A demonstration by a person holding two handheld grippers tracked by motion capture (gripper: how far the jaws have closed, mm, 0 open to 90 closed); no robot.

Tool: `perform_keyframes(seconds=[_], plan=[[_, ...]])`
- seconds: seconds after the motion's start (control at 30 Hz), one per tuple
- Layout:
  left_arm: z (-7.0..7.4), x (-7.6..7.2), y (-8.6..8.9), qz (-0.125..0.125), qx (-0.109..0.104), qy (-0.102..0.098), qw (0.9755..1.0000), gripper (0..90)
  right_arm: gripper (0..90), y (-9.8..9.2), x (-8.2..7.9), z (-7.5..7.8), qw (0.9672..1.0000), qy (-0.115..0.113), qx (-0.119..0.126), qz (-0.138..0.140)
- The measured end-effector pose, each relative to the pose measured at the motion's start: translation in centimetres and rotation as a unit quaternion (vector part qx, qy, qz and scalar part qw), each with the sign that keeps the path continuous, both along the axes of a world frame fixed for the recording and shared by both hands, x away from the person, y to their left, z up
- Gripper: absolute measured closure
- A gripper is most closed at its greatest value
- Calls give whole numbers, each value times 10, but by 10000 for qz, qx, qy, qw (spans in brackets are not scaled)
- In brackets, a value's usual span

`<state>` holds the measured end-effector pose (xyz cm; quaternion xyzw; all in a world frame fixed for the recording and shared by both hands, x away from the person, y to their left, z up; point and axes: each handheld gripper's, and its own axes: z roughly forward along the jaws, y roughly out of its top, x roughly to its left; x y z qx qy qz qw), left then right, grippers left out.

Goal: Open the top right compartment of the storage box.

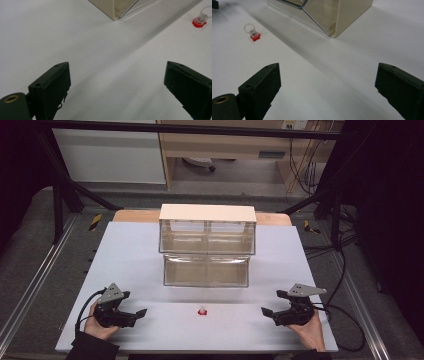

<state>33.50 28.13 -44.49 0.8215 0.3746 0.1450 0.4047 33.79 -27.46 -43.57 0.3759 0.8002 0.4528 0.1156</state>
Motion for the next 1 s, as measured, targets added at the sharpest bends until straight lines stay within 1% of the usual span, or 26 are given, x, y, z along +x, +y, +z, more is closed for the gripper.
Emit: perform_keyframes(seconds=[0.07, 0.2, 0.27, 0.4, 0.5, 0.53, 0.57, 0.6, 0.7, 0.87, 0.9, 1.0], plan=[[0, 0, 0, 3, -1, -6, 10000, 66, 92, 2, 0, 1, 10000, -10, -3, 24], [0, 0, 0, 29, -11, -4, 10000, 68, 133, 7, -1, 7, 9999, -128, -23, 66], [0, 0, 1, 29, -9, -8, 10000, 68, 162, 8, -2, 10, 9998, -168, 27, 73], [0, 0, 1, 31, -11, -10, 10000, 69, 206, 13, -3, 15, 9997, -207, -7, 84], [0, 0, 0, 31, -5, -5, 10000, 70, 243, 16, -3, 18, 9996, -234, 30, 130], [0, 0, 0, 27, -2, -9, 10000, 70, 243, 16, -3, 18, 9996, -234, 30, 130], [0, 0, 0, 29, -1, -8, 10000, 70, 277, 18, -4, 20, 9996, -242, 24, 132], [0, 0, 0, 29, -1, -8, 10000, 70, 296, 18, -4, 21, 9995, -276, 0, 159], [0, 0, 0, 35, -4, -10, 10000, 71, 350, 22, -5, 25, 9991, -344, 34, 224], [0, 0, 1, 39, -1, -15, 10000, 71, 416, 29, -6, 31, 9987, -400, 30, 316], [0, 0, 1, 39, -1, -15, 10000, 71, 416, 29, -6, 31, 9987, -400, 30, 316], [0, 0, 0, 38, 4, -10, 10000, 71, 474, 32, -6, 34, 9985, -430, 41, 343]])
